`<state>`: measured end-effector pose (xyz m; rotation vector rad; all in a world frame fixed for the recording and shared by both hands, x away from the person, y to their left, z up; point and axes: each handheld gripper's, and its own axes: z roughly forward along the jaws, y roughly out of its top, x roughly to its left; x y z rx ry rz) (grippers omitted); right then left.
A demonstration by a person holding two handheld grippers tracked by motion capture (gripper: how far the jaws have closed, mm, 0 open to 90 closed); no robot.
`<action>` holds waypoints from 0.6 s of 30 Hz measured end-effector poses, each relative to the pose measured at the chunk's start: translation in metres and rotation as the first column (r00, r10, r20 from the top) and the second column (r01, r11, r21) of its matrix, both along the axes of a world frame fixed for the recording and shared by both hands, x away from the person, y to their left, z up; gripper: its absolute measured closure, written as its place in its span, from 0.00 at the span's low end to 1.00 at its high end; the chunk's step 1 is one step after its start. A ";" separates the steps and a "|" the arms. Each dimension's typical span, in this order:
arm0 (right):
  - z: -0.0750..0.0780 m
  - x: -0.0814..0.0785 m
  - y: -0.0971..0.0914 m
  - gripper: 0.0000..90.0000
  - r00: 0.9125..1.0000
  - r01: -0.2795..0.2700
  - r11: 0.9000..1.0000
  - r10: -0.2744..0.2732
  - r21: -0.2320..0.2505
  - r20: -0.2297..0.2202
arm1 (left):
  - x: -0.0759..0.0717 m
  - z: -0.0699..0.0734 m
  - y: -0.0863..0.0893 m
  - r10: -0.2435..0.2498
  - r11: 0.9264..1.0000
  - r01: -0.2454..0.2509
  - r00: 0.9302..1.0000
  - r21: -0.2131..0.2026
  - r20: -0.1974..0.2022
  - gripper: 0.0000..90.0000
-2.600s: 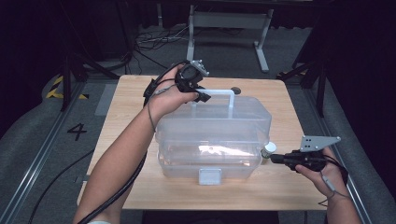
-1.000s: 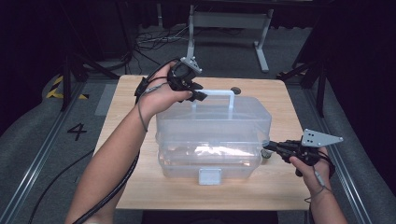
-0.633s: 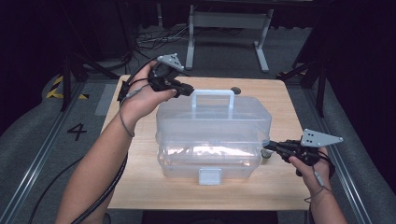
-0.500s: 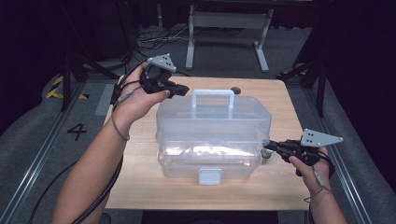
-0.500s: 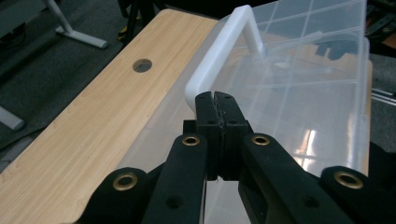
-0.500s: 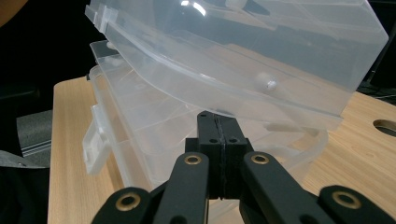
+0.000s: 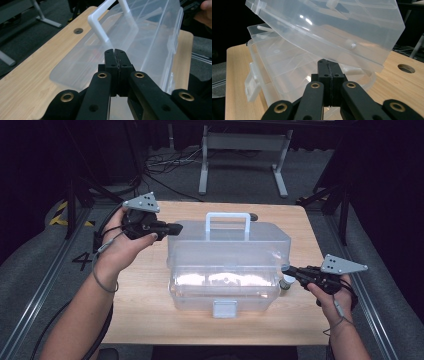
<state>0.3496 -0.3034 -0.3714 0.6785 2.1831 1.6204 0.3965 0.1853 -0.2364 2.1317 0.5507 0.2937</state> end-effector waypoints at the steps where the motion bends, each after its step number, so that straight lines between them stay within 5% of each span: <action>1: 0.001 0.000 0.000 1.00 1.000 0.004 1.000 -0.004 0.000 0.002 | -0.002 -0.001 0.003 0.003 1.000 -0.003 1.000 -0.008 -0.001 1.00; 9: 0.004 0.001 0.002 1.00 1.000 0.024 1.000 -0.024 0.000 0.004 | -0.019 -0.004 0.027 0.032 0.997 -0.031 0.999 -0.066 0.018 1.00; 18: 0.008 0.003 0.005 1.00 0.999 0.050 0.999 -0.049 -0.001 0.010 | -0.033 -0.024 0.050 0.082 0.995 -0.082 0.997 -0.054 0.010 1.00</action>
